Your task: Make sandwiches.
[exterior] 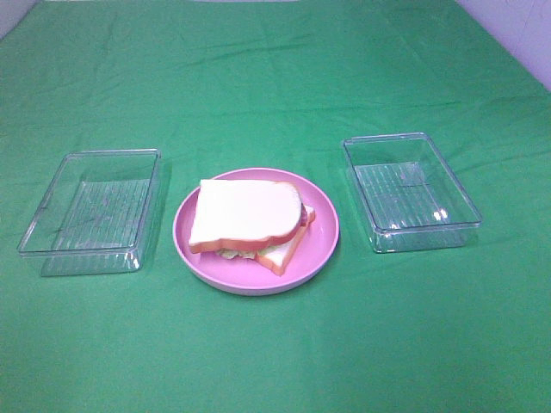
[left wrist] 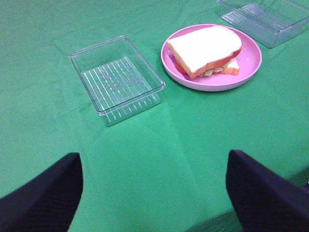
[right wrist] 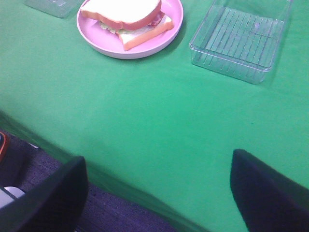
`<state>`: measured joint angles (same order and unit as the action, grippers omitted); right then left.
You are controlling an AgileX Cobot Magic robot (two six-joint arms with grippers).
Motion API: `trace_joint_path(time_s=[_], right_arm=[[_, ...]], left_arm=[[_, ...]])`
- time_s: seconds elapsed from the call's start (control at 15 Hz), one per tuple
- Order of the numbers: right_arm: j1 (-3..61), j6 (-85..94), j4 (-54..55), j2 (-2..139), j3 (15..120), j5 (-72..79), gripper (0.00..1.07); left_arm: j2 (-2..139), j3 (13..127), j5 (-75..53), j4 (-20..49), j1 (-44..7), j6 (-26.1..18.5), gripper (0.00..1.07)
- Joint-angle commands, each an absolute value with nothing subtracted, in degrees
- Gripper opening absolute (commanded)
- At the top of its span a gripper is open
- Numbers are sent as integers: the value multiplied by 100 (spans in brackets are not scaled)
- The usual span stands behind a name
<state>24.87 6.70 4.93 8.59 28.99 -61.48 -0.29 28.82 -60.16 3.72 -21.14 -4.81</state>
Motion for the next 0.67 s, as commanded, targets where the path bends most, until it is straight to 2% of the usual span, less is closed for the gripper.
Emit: trace_joint_path(time_s=[0.07,0.2,0.27,0.33,0.4,0.47,0.67], right_arm=[[2091,728,533,854,2888,-6102,76],[1381,728,539,854,2888,-6102,76],[802,728,539,854,2888,-6102,76],[453,728,539,848,2888,-6102,76],[453,728,539,848,2888,-6102,76],[143,728,539,751,2888,-6102,76],[69,728,561,69,2888,-6102,76]], left_arm=[[-155,2871,-5947,413,-2074,-493,78],[-155,2871,-5947,401,-1576,-498,78],[-155,2871,-5947,401,-877,-498,78],[-155,2871,-5947,401,-739,-498,78],[-155,2871,-5947,401,-739,-498,78],[-155,2871,-5947,401,-372,-498,78],[-160,2871,-5947,401,-252,-504,78]])
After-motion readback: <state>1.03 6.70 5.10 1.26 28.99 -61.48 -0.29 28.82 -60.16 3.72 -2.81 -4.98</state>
